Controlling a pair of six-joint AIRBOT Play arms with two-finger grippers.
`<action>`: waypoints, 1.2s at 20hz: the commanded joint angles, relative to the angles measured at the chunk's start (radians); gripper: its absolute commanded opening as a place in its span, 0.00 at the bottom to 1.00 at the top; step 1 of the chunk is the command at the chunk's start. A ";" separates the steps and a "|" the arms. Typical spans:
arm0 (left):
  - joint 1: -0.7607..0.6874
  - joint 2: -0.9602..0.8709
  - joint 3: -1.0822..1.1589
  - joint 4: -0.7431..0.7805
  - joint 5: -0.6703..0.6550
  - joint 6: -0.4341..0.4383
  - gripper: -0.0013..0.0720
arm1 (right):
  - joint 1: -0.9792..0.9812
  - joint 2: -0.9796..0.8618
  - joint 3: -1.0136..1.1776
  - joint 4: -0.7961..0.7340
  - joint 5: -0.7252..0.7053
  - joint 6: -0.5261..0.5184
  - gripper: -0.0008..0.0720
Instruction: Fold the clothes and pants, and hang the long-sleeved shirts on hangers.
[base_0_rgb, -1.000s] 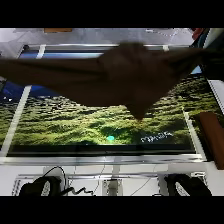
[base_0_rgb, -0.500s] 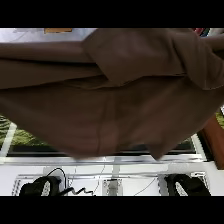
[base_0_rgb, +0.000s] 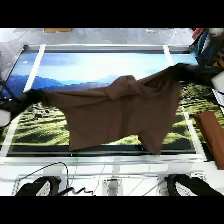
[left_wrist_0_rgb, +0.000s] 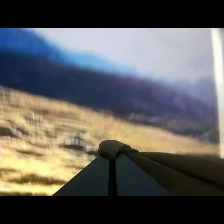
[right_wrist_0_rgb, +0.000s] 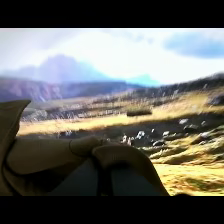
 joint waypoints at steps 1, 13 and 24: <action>-0.001 -0.234 0.001 -0.092 0.046 -0.003 0.03 | 0.000 -0.266 0.001 0.001 -0.074 0.002 0.03; -0.047 -0.278 0.001 -0.141 0.430 0.005 0.97 | -0.146 -0.400 0.002 -0.011 -0.234 0.107 0.48; -0.018 -0.159 0.001 0.143 -0.142 0.005 0.96 | -0.511 -0.531 -0.006 0.468 0.374 -0.354 0.49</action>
